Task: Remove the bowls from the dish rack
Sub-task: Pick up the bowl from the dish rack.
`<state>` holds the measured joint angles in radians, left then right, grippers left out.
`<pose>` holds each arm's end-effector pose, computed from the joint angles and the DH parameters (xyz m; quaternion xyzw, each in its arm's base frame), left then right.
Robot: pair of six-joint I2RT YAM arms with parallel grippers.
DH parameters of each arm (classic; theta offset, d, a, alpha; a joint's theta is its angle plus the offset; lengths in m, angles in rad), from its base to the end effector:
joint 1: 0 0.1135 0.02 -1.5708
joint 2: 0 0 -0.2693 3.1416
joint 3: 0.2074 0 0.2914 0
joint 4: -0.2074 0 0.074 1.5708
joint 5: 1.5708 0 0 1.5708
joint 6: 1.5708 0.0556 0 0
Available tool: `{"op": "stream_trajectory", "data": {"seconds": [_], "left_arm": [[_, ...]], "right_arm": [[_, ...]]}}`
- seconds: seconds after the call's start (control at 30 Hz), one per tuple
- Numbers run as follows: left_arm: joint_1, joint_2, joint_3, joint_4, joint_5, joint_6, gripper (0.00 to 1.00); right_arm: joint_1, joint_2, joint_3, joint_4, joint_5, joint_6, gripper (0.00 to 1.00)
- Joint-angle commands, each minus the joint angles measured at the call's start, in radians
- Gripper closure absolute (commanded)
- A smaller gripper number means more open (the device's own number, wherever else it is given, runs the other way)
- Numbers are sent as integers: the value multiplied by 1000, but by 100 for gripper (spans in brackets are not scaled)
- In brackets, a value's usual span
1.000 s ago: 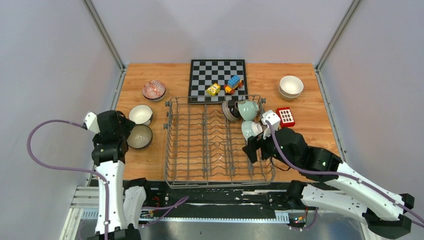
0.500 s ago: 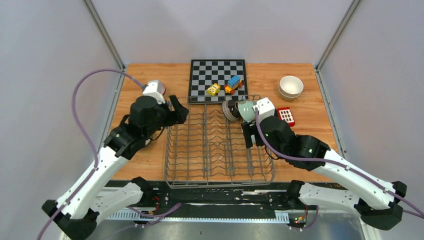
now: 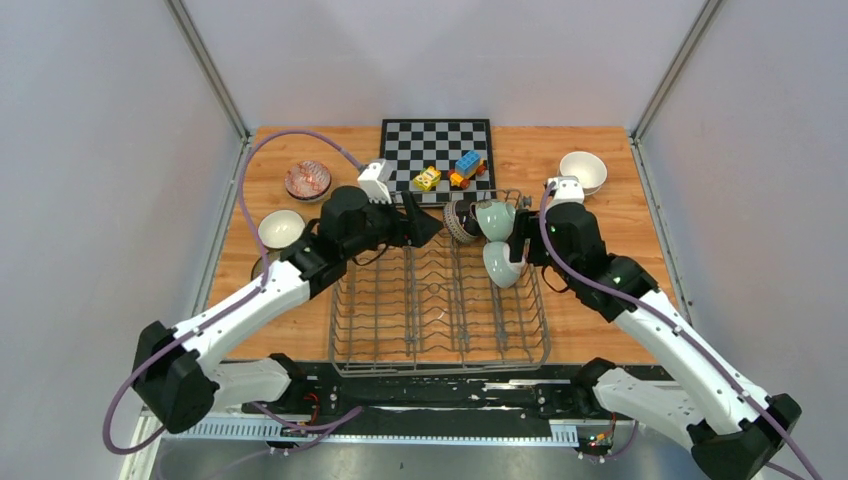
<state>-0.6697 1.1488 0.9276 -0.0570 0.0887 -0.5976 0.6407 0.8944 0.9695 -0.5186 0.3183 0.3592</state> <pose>0.2521 -0.2059 0.3196 0.0554 0.7961 -0.3848 0.4639 0.2075 0.1330 0.3503 -0.0332 0.8383 0.1353 0.5272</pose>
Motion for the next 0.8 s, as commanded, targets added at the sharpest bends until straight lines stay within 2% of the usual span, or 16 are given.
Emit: {"op": "stream_trajectory", "data": {"seconds": [0.0,0.07,0.3,0.43,0.77], "left_arm": [[-7,95,-90,312,168,-175,22],[-29,124,-119,396,188,-219,24],[-127,219,-123,473,158,-254,25],[-135,265,-149,525,130,-286,32],[-136,394,-135,618,159,-333,36]], "right_arm": [[-68,18,-69,98,-145,96,25],[-75,12,-98,116,-170,94,27],[-103,9,-164,132,-190,70,35],[-150,18,-221,191,-201,95,42],[-244,54,-315,355,-334,163,51]]}}
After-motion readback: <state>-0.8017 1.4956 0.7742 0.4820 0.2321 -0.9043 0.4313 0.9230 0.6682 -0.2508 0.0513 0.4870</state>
